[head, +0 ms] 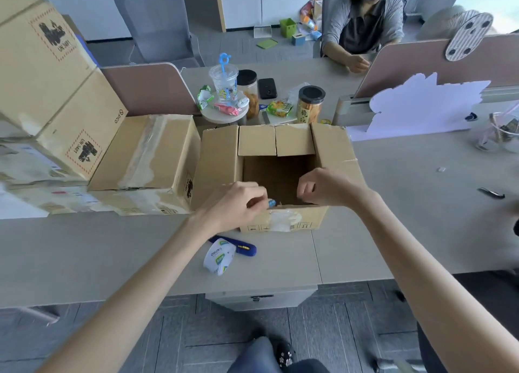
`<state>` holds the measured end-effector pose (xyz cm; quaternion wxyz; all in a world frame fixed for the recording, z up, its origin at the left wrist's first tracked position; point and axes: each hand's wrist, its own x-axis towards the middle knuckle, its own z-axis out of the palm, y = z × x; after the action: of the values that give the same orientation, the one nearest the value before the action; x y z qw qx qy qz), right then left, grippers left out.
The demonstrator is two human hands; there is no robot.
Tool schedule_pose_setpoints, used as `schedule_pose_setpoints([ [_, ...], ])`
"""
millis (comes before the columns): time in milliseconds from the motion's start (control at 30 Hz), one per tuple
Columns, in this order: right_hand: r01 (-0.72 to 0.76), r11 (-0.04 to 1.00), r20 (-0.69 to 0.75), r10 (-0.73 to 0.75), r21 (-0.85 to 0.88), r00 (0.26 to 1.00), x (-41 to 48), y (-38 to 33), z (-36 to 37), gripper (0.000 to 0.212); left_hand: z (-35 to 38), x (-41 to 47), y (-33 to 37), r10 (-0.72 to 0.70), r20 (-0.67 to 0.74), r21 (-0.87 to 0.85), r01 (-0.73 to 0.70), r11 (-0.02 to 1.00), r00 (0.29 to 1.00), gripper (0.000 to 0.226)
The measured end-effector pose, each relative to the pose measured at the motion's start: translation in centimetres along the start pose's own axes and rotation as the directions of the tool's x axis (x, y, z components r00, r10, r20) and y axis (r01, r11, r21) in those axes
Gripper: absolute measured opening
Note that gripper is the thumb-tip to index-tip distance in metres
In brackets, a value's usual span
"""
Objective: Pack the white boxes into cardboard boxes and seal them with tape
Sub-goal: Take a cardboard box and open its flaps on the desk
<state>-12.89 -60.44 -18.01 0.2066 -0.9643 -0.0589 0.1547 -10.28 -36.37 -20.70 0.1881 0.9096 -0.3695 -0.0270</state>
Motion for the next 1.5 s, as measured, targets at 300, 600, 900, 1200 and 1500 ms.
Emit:
schedule_pose_setpoints([
  [300,0.018,0.992,0.002,-0.018,-0.128,1.000,1.2,3.8,7.9,0.062,7.5,-2.0,-1.7,-0.140,0.101,-0.137,0.153,0.979,0.985,0.044],
  [600,0.040,0.972,-0.131,-0.072,-0.230,0.989,2.7,4.7,10.5,0.028,9.8,0.6,-1.8,-0.152,0.079,0.151,0.139,0.979,0.985,0.041],
  [900,0.067,0.959,-0.278,-0.146,-0.275,0.949,0.3,6.3,13.0,0.019,11.0,0.0,0.0,-0.066,0.037,0.215,0.056,0.975,0.997,0.036],
  [1200,0.143,0.952,-0.314,-0.227,-0.270,0.922,-1.4,6.5,13.3,0.019,11.0,-2.0,0.4,0.011,-0.024,0.235,-0.005,0.972,1.000,0.042],
  [1500,0.116,0.956,-0.387,-0.217,-0.269,0.896,3.5,6.2,10.6,0.017,8.6,1.6,-2.1,0.031,-0.061,0.241,-0.015,0.970,0.998,0.044],
])
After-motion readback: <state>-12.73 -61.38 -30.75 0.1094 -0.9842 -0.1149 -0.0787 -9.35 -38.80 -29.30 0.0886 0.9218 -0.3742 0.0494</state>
